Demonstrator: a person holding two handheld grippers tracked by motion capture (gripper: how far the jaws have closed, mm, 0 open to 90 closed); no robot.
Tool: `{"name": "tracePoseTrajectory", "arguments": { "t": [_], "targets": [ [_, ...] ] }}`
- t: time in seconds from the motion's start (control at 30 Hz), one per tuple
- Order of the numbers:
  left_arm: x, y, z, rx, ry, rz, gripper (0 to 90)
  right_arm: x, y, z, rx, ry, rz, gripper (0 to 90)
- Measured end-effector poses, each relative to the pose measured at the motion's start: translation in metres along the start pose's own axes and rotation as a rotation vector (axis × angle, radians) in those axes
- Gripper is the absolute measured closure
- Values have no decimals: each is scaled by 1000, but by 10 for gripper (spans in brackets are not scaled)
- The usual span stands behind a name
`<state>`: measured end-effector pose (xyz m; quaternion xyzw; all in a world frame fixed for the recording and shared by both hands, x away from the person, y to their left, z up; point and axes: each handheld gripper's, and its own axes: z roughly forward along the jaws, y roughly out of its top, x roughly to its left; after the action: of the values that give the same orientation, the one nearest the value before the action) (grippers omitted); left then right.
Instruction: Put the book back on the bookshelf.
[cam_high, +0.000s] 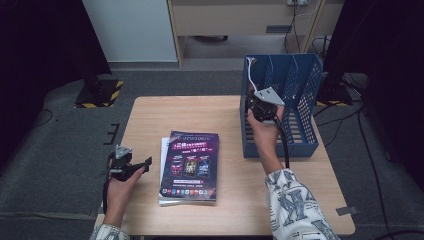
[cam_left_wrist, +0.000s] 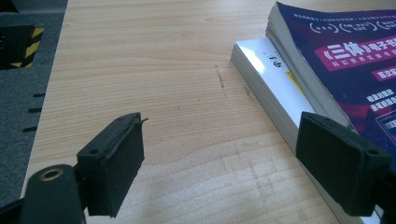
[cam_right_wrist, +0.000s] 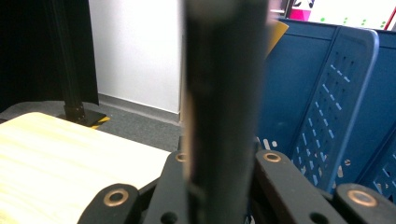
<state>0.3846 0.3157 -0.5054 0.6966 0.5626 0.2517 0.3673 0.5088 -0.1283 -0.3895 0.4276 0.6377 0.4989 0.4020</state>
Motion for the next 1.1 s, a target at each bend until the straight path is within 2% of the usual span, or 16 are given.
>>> {"name": "tracePoseTrajectory", "arguments": {
  "t": [0.33,0.43,0.5,0.53,0.6,0.63,0.7,0.73,0.87,1.1],
  "targets": [
    [0,0,1,0,-1,-2,150,2,0,-1,1,0,-7,778],
    [0,0,1,0,-1,-1,150,2,0,-2,-11,6,8,672],
    [-1,0,1,1,-1,-1,150,2,0,-2,-12,4,11,646],
    [-1,0,1,1,-2,-1,150,2,0,-3,-14,11,19,575],
    [0,0,1,0,-2,-1,150,2,0,-3,-10,14,25,541],
    [0,0,1,0,-1,-1,150,3,0,-3,-8,26,36,480],
    [-1,0,1,0,-1,-1,150,3,0,-4,-5,26,39,460],
    [-1,0,0,0,-2,-1,150,3,-1,-5,0,35,47,415],
    [-2,0,1,1,-5,2,150,2,-1,-6,2,46,56,381],
    [-2,0,1,7,-7,10,149,0,-2,-10,37,80,57,287]
  ]
}}
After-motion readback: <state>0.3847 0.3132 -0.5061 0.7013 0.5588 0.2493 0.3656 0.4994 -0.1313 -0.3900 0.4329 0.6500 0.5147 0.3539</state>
